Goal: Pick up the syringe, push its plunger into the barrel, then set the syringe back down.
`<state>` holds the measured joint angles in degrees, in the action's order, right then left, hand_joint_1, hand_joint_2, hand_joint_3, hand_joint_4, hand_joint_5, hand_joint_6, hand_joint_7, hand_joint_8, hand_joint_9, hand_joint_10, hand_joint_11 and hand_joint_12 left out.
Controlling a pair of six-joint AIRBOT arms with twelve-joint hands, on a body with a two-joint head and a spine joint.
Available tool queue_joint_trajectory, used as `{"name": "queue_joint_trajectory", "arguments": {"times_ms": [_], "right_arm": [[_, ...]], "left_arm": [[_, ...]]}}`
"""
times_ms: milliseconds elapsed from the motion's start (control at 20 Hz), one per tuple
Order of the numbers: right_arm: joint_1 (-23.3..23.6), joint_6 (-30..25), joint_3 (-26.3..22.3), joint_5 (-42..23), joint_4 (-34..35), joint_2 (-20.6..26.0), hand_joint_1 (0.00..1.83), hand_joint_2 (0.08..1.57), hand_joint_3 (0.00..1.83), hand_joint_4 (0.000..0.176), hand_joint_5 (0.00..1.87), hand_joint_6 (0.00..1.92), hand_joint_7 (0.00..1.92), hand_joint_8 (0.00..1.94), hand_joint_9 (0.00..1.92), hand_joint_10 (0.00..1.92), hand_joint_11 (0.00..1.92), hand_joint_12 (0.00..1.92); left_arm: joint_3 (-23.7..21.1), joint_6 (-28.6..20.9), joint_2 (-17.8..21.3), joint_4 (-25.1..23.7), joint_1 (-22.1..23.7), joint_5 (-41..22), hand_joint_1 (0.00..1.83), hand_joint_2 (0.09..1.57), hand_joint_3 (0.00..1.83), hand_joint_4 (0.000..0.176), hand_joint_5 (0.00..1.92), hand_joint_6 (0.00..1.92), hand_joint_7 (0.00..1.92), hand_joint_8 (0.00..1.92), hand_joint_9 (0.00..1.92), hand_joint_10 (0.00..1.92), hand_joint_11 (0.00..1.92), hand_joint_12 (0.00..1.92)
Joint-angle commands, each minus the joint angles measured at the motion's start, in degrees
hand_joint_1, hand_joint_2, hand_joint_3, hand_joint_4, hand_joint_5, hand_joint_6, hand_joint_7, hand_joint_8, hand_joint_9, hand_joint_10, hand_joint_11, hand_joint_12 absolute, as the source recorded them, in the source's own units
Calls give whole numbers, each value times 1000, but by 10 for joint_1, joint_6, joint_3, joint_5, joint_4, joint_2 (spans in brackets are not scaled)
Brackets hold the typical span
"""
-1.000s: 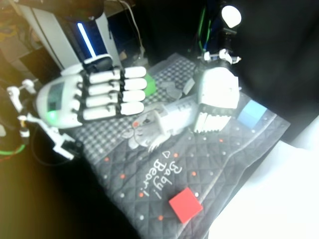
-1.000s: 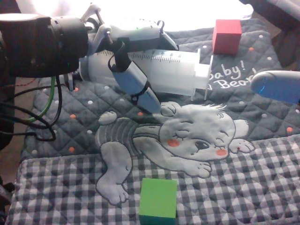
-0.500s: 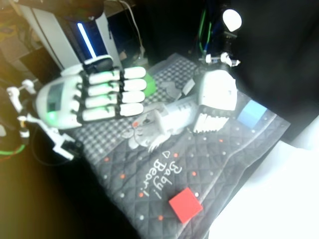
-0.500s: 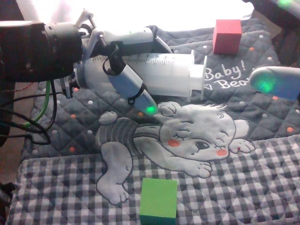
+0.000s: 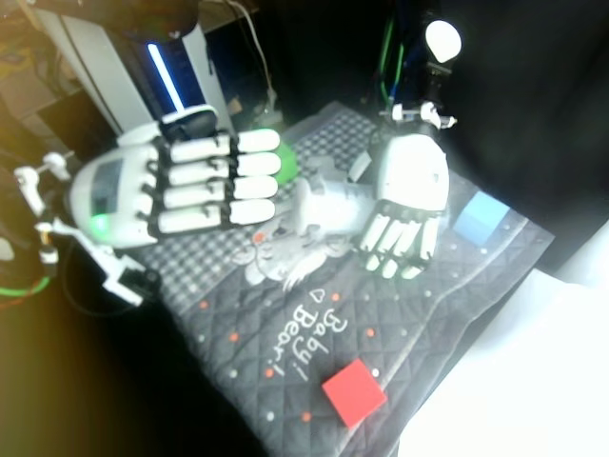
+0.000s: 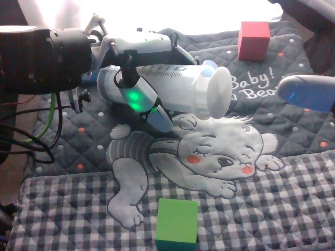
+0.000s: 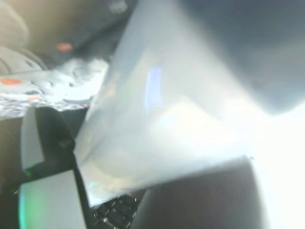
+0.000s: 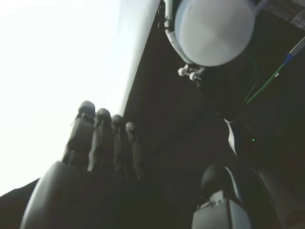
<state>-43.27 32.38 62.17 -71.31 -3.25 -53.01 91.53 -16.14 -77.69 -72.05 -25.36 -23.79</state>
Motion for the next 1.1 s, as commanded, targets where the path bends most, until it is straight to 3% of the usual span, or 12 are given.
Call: {"name": "queue_joint_trajectory", "arguments": {"times_ms": [0, 50, 100, 150, 200, 250, 300, 450, 750, 950, 1000, 1050], "right_arm": [[8, -1, 0, -72, 13, 3, 0, 1057, 4, 0, 28, 2, 0, 0, 0, 0, 0, 0], [8, -1, 0, -72, 13, 3, 0, 1039, 0, 0, 19, 0, 0, 0, 0, 0, 0, 0], [8, -1, 0, -72, 13, 3, 0, 1048, 1, 0, 25, 2, 0, 0, 0, 0, 0, 0], [8, -1, 0, -72, 13, 3, 0, 1041, 0, 0, 24, 2, 0, 0, 0, 0, 0, 0], [8, -1, 0, -72, 13, 3, 0, 1040, 0, 0, 24, 2, 0, 0, 0, 0, 0, 0], [8, -1, 0, -72, 13, 3, 0, 1038, 0, 0, 29, 4, 0, 0, 0, 0, 0, 0], [8, -1, 0, -73, 13, 3, 0, 1055, 4, 0, 30, 4, 0, 0, 0, 0, 0, 0], [8, -1, 0, -74, 13, 3, 0, 1063, 8, 0, 7, 0, 0, 0, 0, 0, 0, 0], [8, -1, -1, -76, 13, 3, 15, 983, 0, 0, 7, 3, 0, 0, 0, 0, 0, 0], [8, -1, -6, -82, 13, 3, 0, 1040, 4, 0, 0, 0, 0, 0, 0, 0, 0, 0], [8, -1, -8, -84, 13, 3, 0, 979, 0, 0, 23, 9, 1, 0, 0, 0, 0, 0], [8, -1, -9, -85, 13, 3, 48, 978, 0, 0, 31, 10, 0, 0, 0, 0, 0, 0]], "left_arm": [[1, -8, 1, 24, 6, -31, 977, 1143, 0, 176, 897, 1104, 769, 0, 626, 15, 0, 1060], [0, -8, 1, 23, 6, -32, 904, 1030, 0, 69, 745, 492, 661, 0, 547, 0, 0, 899], [0, -8, 1, 21, 6, -32, 896, 982, 0, 48, 684, 194, 566, 7, 465, 4, 0, 782], [-1, -9, 1, 18, 6, -32, 869, 960, 0, 60, 638, 70, 500, 2, 411, 1, 0, 704], [-3, -10, 1, 15, 6, -31, 819, 946, 0, 69, 515, 13, 381, 0, 266, 0, 0, 457], [-4, -10, 1, 13, 6, -30, 740, 917, 0, 107, 399, 6, 196, 8, 52, 0, 0, 91], [-4, -10, 1, 12, 6, -29, 722, 897, 0, 133, 352, 0, 55, 1, 10, 0, 0, 17], [-9, -10, 2, 1, 5, -27, 634, 814, 0, 169, 71, 0, 0, 0, 0, 0, 0, 0], [-31, 20, 16, 9, 6, -21, 623, 623, 0, 176, 0, 0, 0, 0, 0, 0, 0, 0], [-87, -5, 77, 115, 14, -31, 572, 610, 0, 176, 0, 0, 0, 0, 0, 0, 0, 0], [-100, 155, 91, 121, 21, -35, 547, 615, 0, 176, 0, 0, 0, 0, 0, 0, 0, 0], [-108, 165, 101, 126, 29, -38, 499, 618, 0, 176, 0, 0, 0, 0, 0, 0, 0, 0]]}}
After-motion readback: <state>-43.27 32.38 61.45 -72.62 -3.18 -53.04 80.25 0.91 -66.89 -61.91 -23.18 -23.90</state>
